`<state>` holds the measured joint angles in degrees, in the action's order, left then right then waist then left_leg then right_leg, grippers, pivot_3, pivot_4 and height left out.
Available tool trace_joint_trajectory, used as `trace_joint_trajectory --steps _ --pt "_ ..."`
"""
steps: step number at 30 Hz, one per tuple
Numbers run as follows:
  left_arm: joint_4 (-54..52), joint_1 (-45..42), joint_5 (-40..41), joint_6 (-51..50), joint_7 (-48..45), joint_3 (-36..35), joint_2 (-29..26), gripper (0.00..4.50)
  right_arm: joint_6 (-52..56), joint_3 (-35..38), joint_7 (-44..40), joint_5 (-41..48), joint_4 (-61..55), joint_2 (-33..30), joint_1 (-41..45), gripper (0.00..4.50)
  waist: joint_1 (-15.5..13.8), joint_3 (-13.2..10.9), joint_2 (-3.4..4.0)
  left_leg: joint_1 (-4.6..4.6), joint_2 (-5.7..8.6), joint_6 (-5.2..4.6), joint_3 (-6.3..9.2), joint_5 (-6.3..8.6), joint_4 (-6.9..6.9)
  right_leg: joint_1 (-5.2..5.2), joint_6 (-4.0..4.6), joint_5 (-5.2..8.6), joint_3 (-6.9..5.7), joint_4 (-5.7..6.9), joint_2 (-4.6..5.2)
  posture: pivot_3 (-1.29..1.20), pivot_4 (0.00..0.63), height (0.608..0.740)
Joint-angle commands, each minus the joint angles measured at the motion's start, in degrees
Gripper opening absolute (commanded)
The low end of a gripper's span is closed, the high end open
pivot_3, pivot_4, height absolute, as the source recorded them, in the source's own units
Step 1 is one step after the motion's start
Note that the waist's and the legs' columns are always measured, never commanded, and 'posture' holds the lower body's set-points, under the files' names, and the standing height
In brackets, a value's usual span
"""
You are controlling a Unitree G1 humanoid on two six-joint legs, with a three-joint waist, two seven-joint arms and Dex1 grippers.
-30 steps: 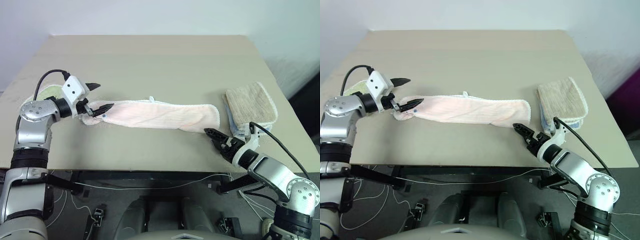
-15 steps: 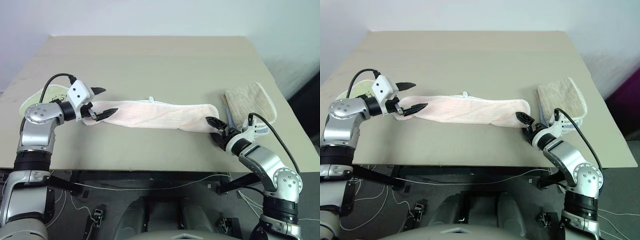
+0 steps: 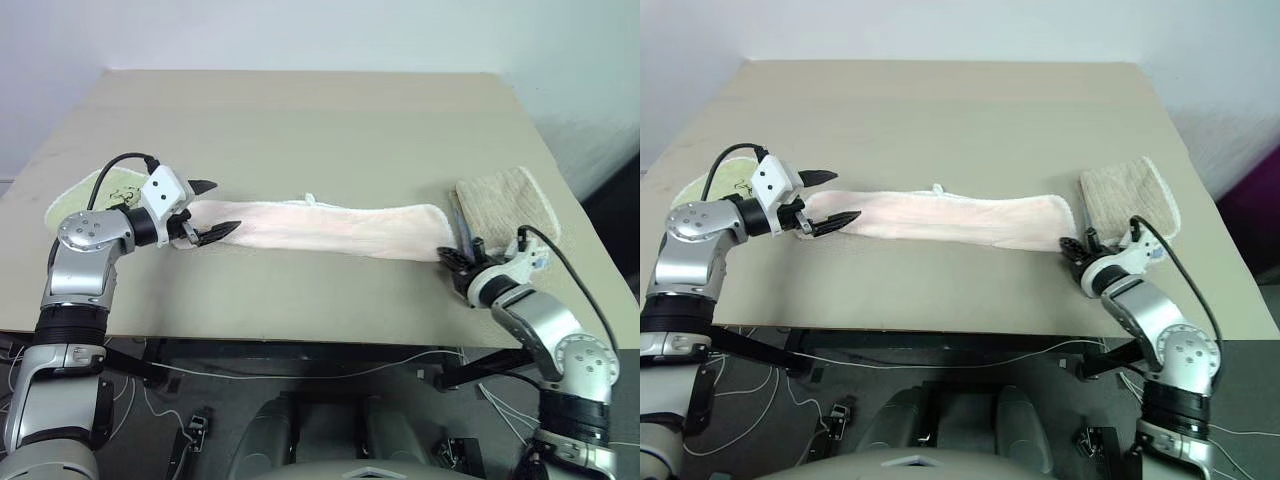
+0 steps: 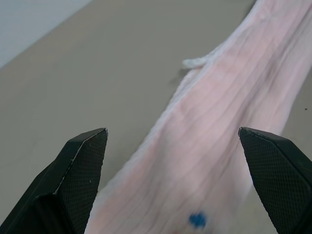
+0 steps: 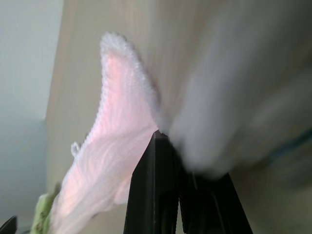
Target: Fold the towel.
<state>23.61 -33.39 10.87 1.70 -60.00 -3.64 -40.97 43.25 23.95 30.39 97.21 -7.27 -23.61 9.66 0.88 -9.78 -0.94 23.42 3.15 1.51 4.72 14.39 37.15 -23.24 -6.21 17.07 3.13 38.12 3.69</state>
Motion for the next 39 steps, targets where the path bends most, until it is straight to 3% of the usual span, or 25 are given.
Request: trace_joint_trajectory --steps 1,10,16,21,30,39 --pt "-0.43 -0.93 0.23 1.28 0.3 -0.44 0.14 4.5 1.46 0.73 -2.6 0.98 -4.96 -3.49 0.81 0.03 0.11 0.0 0.0 0.0 -0.01 0.0 0.0 0.0 0.0 0.0 0.0 0.0 0.0 0.0 -0.01 0.0 0.15 0.74" --pt "-0.82 -0.67 -0.09 1.51 0.72 0.2 1.01 4.5 7.44 -8.43 -10.09 -7.65 -12.41 -12.45 7.64 0.03 0.15 -0.01 0.0 0.01 -0.05 0.0 -0.01 0.0 -0.01 -0.01 0.0 0.0 0.0 -0.03 -0.02 0.0 0.15 0.74" --pt "-1.61 -0.26 0.01 1.33 0.84 0.35 1.3 4.5 12.31 -17.27 -20.99 -18.97 -14.37 -18.08 14.53 0.03 0.06 -0.01 0.0 0.02 -0.04 0.0 0.01 0.0 0.01 -0.02 0.0 0.0 -0.02 -0.05 0.0 0.0 0.15 0.74" --pt "-1.98 -0.39 -0.1 1.34 1.17 0.79 2.47 4.5 13.47 -26.62 -31.07 -29.87 -10.66 -15.64 22.96 0.03 0.2 -0.01 0.0 0.02 -0.04 0.0 0.0 0.0 0.0 -0.04 0.0 0.0 -0.01 -0.05 -0.01 0.0 0.15 0.74" --pt "-3.2 -0.22 -0.02 0.82 2.01 1.15 3.31 4.5 9.74 -39.77 -45.19 -50.14 5.68 -2.59 33.28 0.03 0.1 -0.01 0.0 0.12 -0.01 0.01 0.0 0.0 -0.01 -0.17 0.0 0.0 -0.03 -0.02 -0.01 0.0 0.15 0.74" --pt "-7.08 2.6 0.63 -0.94 2.73 0.31 2.36 4.5 9.45 -40.84 -52.76 -59.8 8.89 2.09 32.65 0.03 0.21 -0.01 0.0 0.12 0.0 0.01 0.03 -0.01 -0.02 -0.22 0.0 0.0 -0.03 0.01 -0.01 0.0 0.15 0.74"
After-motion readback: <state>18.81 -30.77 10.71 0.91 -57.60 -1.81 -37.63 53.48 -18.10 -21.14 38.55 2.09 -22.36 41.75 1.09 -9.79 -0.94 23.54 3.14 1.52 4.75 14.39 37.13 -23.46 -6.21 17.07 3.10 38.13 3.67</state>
